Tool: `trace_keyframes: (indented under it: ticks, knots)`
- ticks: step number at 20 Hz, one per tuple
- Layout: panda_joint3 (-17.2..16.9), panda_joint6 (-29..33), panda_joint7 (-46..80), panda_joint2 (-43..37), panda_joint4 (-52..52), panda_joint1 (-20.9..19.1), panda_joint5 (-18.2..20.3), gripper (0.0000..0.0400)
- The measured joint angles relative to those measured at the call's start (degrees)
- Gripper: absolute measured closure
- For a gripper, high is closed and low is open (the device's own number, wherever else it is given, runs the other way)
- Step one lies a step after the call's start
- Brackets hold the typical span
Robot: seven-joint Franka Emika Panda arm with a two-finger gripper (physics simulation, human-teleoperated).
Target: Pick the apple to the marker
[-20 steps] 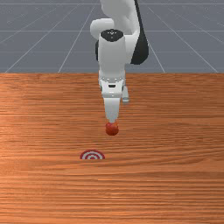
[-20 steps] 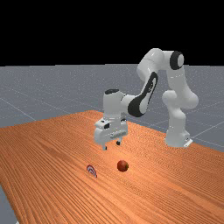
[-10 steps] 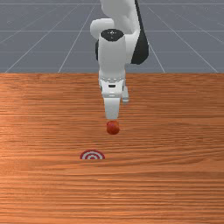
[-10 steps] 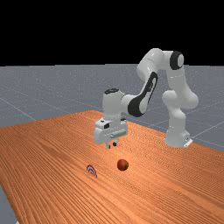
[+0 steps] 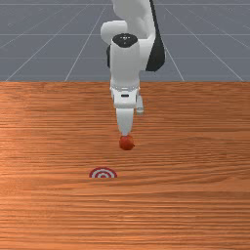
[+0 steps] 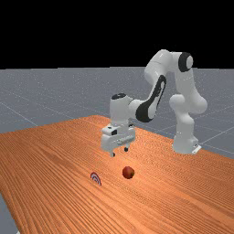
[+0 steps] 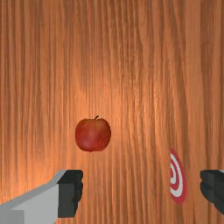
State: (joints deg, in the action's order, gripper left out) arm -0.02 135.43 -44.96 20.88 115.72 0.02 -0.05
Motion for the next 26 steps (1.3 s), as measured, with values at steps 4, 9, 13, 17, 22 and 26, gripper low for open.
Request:
trace_keyframes:
  ticks: [4,9,13,17,22,26]
  knots:
    - [0.0,0.77,0.0,-1.71,2.63,0.0,0.0,0.0]
    - [-0.08,2.69,3.44,-0.11,2.87,1.0,0.07,0.0]
    - [0.7,2.54,7.35,0.13,2.48,3.43,-0.22,0.0]
    - [1.42,0.86,6.64,1.16,1.09,4.16,-0.37,0.0]
    - [1.5,0.47,6.46,5.45,-1.18,4.1,-0.23,0.0]
    - [1.45,3.16,6.5,7.93,-1.1,4.11,-0.32,0.0]
